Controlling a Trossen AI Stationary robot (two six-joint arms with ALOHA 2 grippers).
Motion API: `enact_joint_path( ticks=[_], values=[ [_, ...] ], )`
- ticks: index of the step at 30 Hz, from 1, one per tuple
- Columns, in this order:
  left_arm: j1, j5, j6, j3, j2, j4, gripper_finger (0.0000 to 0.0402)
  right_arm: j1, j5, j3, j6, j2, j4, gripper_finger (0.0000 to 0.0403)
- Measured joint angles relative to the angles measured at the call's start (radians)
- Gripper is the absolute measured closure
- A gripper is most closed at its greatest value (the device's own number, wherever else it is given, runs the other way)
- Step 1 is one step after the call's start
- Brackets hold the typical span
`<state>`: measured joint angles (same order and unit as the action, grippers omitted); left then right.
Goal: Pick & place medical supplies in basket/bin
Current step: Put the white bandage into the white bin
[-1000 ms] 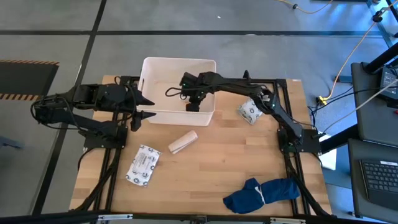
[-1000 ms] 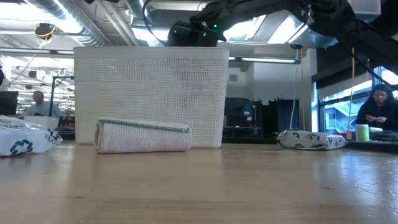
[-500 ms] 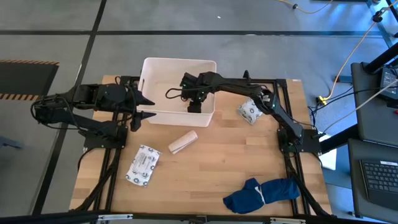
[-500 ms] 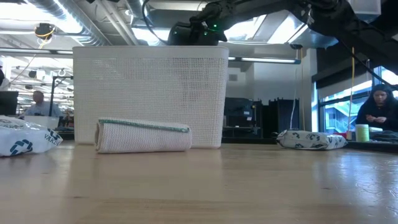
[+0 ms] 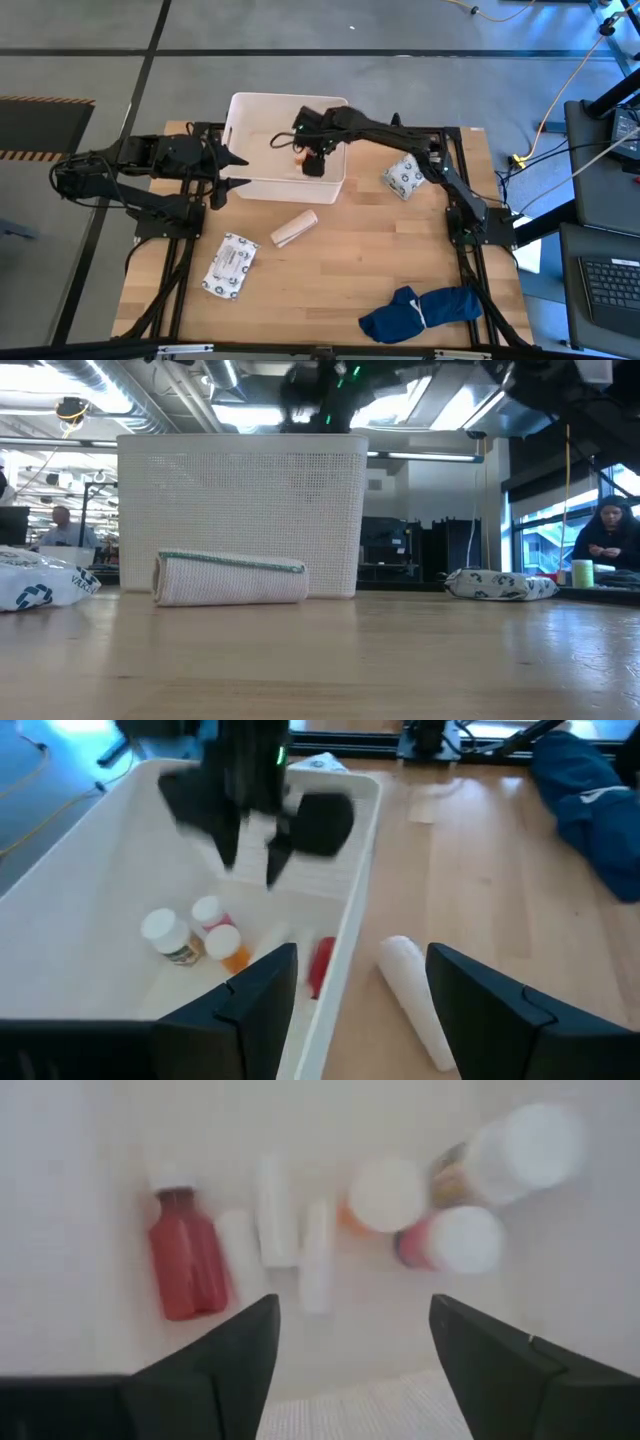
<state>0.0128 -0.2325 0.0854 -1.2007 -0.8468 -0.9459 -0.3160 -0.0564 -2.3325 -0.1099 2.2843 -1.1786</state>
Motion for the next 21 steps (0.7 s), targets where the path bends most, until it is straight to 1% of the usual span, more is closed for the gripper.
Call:
enact_joint_path(
  ticks=[5,10,14,16,19,21],
  values=[
    [-0.012,0.006,-0.002,0.0,-0.006,0.0,0.0185,0.003,-0.004,-0.019,0.079,-0.131,-0.011,0.0144],
    [-0.07,0.026,-0.007,0.0,-0.035,-0.001,0.0186,0.064,0.006,-0.018,0.133,-0.252,-0.055,0.0144],
    [-0.141,0.008,0.064,0.0,-0.09,0.0,0.0186,0.145,-0.002,-0.018,0.209,-0.334,-0.104,0.0144],
    [-0.185,-0.015,0.072,0.0,-0.13,-0.001,0.0186,0.2,-0.036,-0.017,0.229,-0.366,-0.117,0.0144],
    [-0.244,-0.079,0.036,0.0,-0.197,-0.002,0.0186,0.29,-0.052,-0.017,0.209,-0.405,-0.105,0.0144],
    [-0.269,-0.114,0.047,0.0,-0.242,0.0,0.0185,0.343,-0.051,-0.017,0.2,-0.421,-0.097,0.0144]
  ],
)
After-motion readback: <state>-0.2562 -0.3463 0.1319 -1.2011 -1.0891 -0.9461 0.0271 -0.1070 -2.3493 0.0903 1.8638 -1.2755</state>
